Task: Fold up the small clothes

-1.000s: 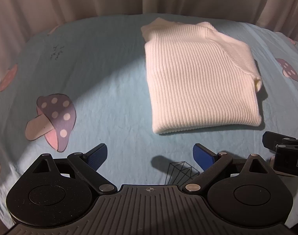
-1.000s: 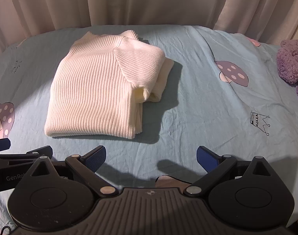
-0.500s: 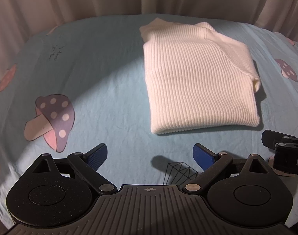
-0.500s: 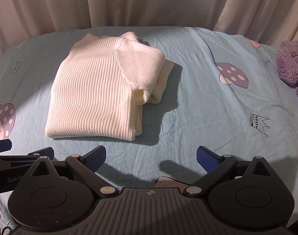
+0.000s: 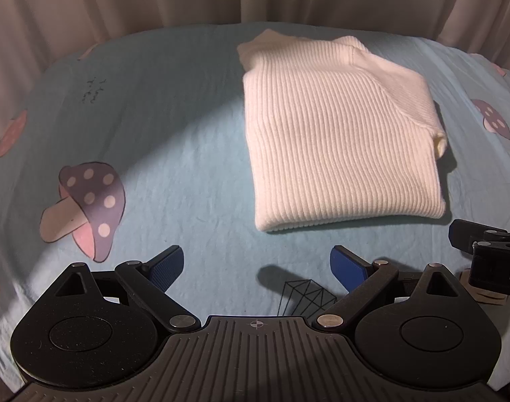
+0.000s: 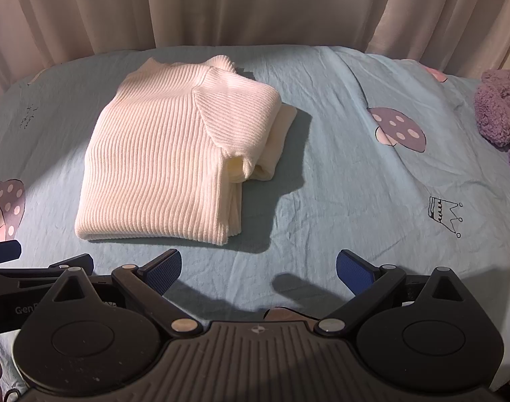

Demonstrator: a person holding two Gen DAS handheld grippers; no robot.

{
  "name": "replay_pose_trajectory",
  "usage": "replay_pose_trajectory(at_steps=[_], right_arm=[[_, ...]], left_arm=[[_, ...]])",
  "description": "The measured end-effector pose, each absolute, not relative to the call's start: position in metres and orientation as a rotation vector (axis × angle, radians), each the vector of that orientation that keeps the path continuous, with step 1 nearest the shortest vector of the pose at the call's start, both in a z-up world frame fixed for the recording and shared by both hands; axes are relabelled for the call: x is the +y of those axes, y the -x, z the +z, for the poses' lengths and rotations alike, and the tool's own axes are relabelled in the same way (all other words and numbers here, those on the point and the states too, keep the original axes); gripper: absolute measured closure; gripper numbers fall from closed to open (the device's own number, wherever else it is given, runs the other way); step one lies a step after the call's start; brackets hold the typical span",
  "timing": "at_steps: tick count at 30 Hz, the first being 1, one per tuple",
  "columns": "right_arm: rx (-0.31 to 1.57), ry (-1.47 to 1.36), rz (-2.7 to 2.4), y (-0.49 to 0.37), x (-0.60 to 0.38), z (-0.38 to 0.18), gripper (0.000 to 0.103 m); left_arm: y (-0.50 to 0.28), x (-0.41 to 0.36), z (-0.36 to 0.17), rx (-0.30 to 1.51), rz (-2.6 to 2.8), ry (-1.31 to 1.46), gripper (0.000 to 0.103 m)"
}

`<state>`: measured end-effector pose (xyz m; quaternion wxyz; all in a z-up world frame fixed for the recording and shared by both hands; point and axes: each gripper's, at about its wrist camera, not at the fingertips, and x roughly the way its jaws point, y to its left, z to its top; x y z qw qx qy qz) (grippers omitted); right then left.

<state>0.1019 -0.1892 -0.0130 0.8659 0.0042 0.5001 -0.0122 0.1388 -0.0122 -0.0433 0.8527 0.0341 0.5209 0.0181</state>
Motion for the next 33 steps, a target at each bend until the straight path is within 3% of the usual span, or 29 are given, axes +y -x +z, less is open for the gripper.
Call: replay_pose_trajectory(at_steps=[33], right_arm=[[1.045, -0.02, -0.027, -0.1049, -0.1929, -0.0148, 0.004]], left_arm=[[-0.1428, -0.0134, -0.0417, 1.095, 0.021, -0.056, 0.005]])
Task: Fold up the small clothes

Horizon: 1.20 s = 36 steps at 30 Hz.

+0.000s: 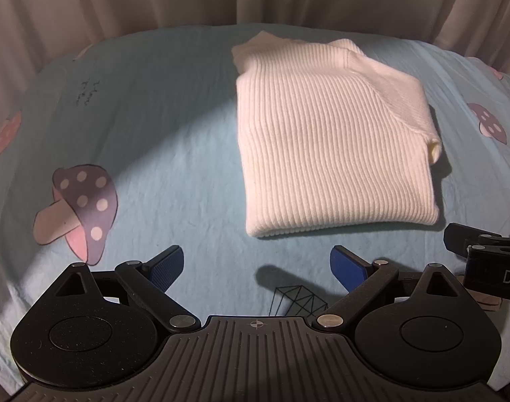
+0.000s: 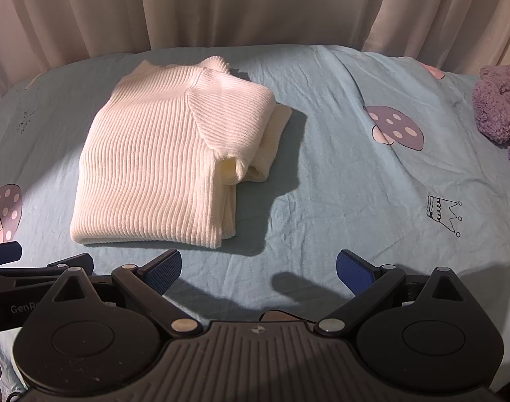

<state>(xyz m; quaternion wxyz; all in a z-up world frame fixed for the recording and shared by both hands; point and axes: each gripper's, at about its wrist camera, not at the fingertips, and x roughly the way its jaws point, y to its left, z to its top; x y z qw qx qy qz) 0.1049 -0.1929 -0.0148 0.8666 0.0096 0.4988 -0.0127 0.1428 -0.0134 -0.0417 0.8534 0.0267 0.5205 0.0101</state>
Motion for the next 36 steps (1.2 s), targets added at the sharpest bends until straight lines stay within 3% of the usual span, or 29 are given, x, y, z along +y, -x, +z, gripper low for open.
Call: replay_pose_trajectory(at_steps=[36], right_arm=[[1.027, -0.031, -0.045, -0.1051, -0.1938, -0.0099, 0.004]], left_arm=[[-0.1393, -0.0222, -0.0387, 1.077, -0.01, -0.095, 0.005]])
